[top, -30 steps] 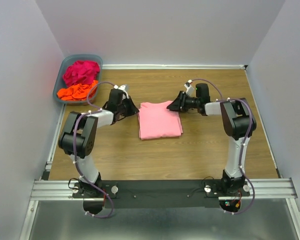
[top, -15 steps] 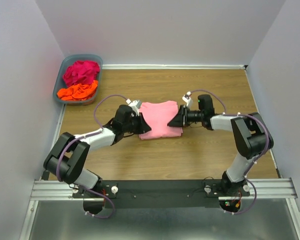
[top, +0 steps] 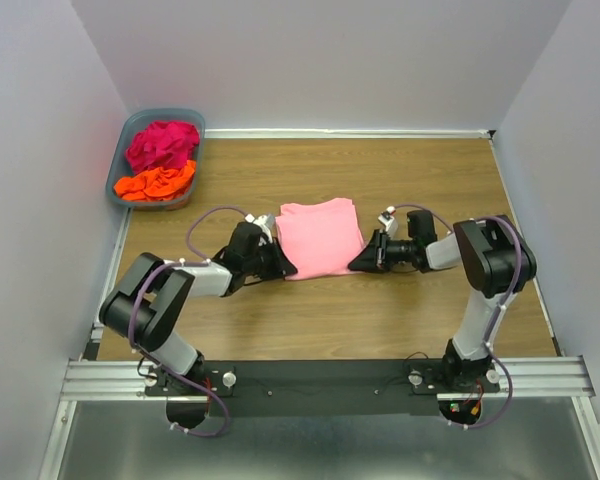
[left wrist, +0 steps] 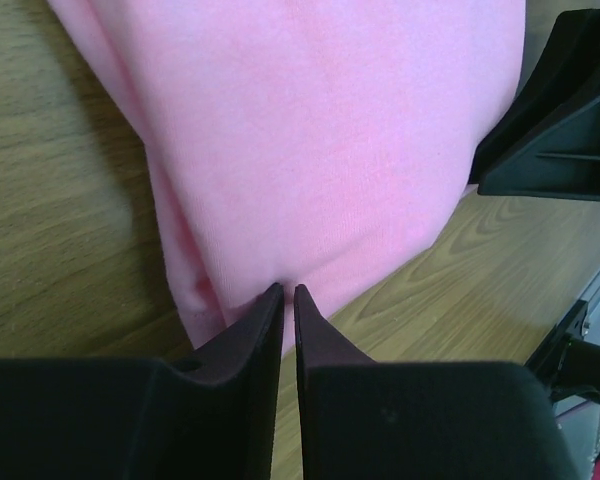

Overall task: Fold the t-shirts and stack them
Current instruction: Fold the tshirt

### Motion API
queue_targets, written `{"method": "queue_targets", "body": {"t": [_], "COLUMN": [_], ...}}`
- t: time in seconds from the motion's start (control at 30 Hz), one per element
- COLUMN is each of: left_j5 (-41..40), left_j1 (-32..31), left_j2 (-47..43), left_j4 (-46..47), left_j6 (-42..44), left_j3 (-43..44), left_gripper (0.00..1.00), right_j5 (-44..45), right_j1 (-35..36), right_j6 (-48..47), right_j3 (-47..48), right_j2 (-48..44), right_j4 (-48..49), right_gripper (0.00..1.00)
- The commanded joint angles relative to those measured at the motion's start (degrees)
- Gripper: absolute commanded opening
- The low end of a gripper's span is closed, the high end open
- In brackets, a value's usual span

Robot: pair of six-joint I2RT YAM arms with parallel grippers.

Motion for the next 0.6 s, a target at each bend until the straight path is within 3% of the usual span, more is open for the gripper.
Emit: {"method": "queue_targets", "body": {"t": [0.0,0.1,0.2,0.23,0.3,0.33,0.43,0.57], "left_j5": [-3.9,-5.6,-10.6,-12.1,-18.0,-19.5,-27.7,-35.7], "left_j1": [0.8,0.9,0.9,1.0,1.1,1.2,2.4,4.5], "left_j2": [-4.2,-8.8,-15.0,-18.3,-21.5,-24.7,-30.1,-34.9], "left_j4": [-5.1,-8.8,-17.2,-21.0,-25.8,-29.1,-34.9,-40.4], "left_j6": [0.7,2.4,4.4,5.8,7.3,8.7,10.7,12.9], "left_j3": [-2.2,-1.2,2.6,3.8,7.3,9.4,12.4,17.4], "left_gripper": [0.18,0.19,0.34,0.42,0.49,0.55,0.68,0.82], "right_j5": [6.5,10.5,15.5,16.7,20.9,24.1,29.4,41.0], "right_j1": [-1.3,-1.3,-1.3,-1.3,-1.2,-1.1,-0.6,2.6], "right_j6": [-2.4,-6.8,-9.8,-10.1,-10.7,-10.8,-12.8,-15.6], "right_j3": [-3.0,-1.7,1.3,2.3,5.2,6.1,11.6,19.4], "right_j2": [-3.0,-9.4,-18.0,-21.7,-24.7,-27.1,-28.7,-26.5], "right_j4": [-2.3,-12.4,-22.6,-26.4,-30.2,-32.9,-39.4,-47.6], "right_gripper": [0.31,0.32,0.37,0.42,0.48,0.56,0.71,0.81]}}
